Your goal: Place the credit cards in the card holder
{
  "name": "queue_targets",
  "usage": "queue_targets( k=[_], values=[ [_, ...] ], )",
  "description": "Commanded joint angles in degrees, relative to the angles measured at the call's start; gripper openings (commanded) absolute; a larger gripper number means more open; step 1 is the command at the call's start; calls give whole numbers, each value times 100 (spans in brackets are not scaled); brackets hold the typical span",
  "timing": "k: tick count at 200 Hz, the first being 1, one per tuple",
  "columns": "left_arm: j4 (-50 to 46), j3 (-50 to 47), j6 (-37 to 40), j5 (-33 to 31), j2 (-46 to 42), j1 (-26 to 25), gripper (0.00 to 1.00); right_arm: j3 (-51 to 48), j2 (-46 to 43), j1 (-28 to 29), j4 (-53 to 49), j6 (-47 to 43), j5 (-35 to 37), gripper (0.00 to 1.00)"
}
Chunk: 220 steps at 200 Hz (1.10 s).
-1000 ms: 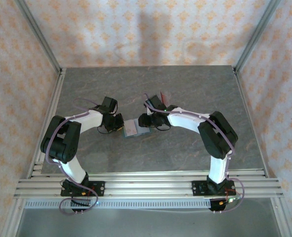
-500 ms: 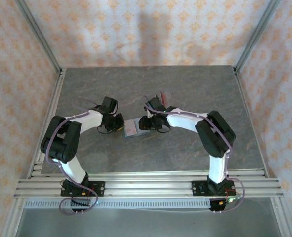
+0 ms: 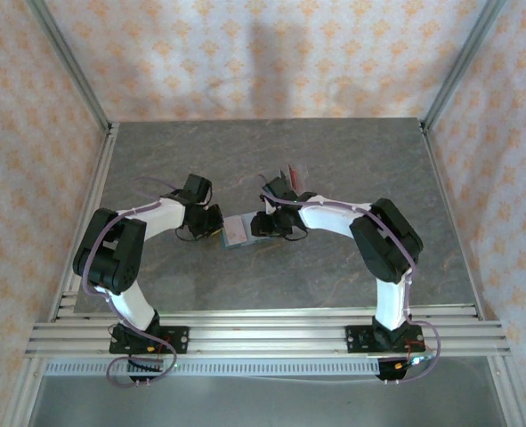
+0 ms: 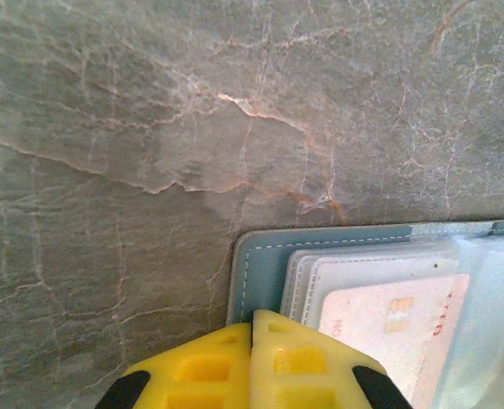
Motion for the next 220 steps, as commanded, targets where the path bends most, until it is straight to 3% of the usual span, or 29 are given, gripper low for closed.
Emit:
queue_targets(
  k=[1,132,220],
  values=[
    [-155,-100,-36,-72,272,-132,3,-14,-40,-3,-178,21,151,40],
    [-141,-109,-61,-83,310,-159,3,147,-167,23,516,140,-572,38],
    [51,67,-338,338,463,-149,3,104,181,365,2044,819,-1084,40]
  ],
)
